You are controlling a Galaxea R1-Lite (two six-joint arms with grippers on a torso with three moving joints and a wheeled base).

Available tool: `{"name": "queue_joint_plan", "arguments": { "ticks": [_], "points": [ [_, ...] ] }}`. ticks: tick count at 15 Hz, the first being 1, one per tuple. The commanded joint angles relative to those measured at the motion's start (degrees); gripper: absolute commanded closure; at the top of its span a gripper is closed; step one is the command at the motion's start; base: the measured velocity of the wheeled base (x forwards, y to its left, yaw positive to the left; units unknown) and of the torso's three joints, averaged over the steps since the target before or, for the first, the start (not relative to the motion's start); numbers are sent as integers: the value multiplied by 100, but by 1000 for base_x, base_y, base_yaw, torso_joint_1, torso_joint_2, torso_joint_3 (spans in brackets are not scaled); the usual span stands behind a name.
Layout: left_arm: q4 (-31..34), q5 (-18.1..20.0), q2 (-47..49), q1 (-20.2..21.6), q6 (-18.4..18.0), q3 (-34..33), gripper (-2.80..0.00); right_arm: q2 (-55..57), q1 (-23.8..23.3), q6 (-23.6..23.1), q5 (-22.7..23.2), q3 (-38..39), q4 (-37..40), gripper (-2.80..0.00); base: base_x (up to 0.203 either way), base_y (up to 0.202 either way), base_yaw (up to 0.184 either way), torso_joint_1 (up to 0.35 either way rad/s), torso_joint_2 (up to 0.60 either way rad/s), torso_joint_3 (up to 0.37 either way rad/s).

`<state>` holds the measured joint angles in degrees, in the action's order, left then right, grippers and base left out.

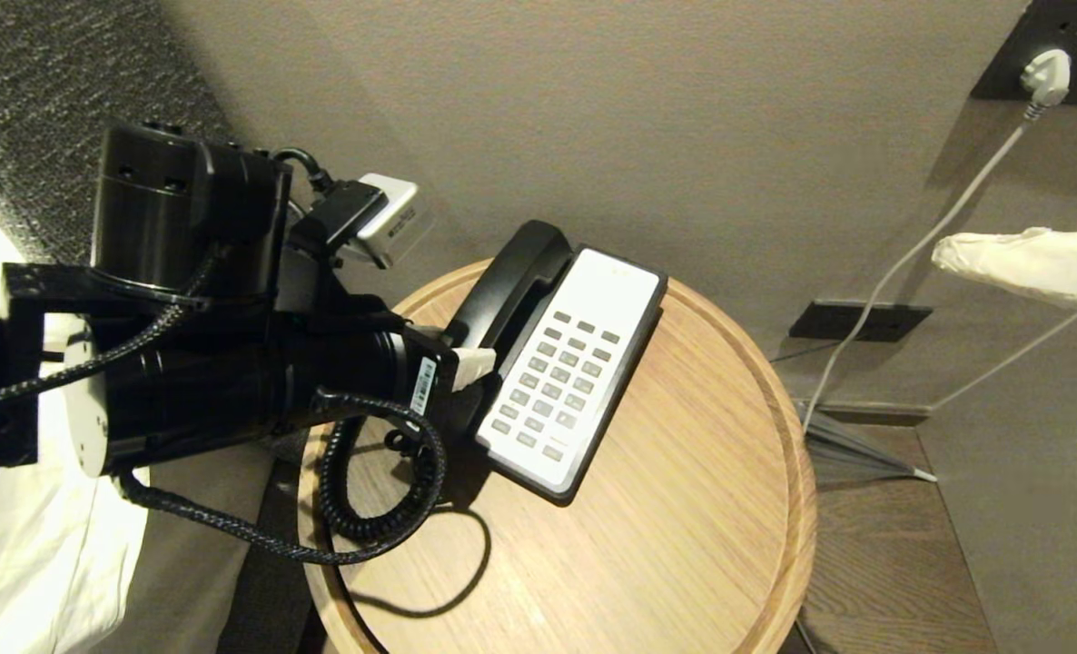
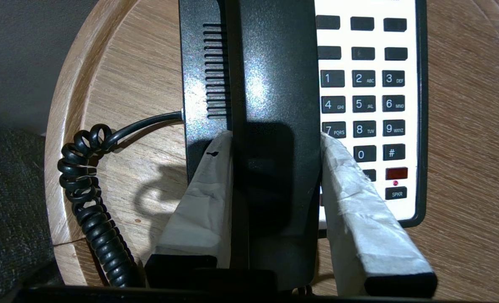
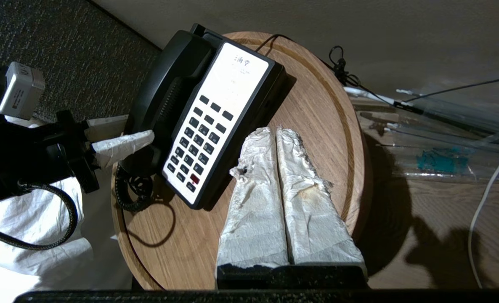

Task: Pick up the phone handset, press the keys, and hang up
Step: Put the handset back

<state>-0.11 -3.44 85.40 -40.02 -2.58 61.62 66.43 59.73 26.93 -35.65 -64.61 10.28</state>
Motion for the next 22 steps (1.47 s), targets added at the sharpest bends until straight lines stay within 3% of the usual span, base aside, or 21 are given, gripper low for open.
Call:
{"name": "queue_joint_plan", "arguments": {
  "ticks": [1,22],
  "points": [
    [20,4,89,-6,-5,49,0,19,3,14,-12,-8,9,0,0,0,0,0,0,0],
    [98,338,230,94,-54,420,0,2,12,14,-12,18,1,0,0,0,0,0,0,0]
  ]
}}
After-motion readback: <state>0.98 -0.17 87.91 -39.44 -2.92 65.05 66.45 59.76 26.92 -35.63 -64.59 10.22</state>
